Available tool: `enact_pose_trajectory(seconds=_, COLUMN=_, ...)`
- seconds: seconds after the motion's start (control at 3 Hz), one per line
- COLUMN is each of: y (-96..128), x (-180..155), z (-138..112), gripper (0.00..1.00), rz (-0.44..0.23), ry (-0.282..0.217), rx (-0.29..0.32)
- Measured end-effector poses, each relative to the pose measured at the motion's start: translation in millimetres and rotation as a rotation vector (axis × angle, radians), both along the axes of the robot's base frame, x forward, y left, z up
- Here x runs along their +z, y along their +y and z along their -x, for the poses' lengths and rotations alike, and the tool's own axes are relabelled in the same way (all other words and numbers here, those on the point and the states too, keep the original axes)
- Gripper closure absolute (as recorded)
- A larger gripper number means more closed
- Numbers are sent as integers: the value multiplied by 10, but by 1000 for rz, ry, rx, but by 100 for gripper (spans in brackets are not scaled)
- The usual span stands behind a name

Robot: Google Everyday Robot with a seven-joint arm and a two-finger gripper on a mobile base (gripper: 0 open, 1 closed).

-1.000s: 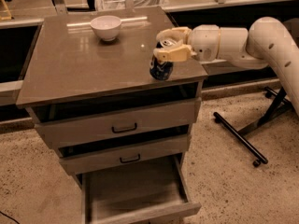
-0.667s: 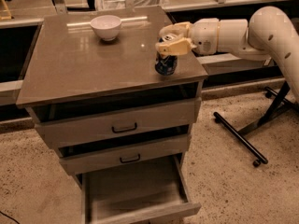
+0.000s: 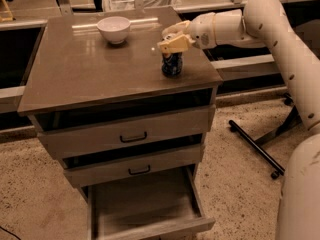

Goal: Pick pepsi can from bottom drawer and place on counter

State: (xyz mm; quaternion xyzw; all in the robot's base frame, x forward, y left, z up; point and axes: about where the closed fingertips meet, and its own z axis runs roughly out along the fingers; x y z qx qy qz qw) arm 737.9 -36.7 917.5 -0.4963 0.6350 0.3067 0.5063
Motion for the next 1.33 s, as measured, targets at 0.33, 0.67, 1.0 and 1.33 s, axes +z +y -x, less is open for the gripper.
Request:
enact_pose_trajectory(seconds=0.33, y=10, x=11, z=-10, gripper=27, rz=0, ry=-2, rx=0)
enact_pose_trajectory(seconds=0.67, y=10, x=10, z=-10, gripper=0, rz=0, ry=-2, rx=0)
enact_pose_trajectory(seconds=1.0, y=10, x=11, z=-10, gripper=0, rz=0, ry=-2, rx=1)
enact_pose_trajectory(seconds=1.33, y=-209, x=94, z=36, gripper=0, rz=12, ry=-71, rx=26)
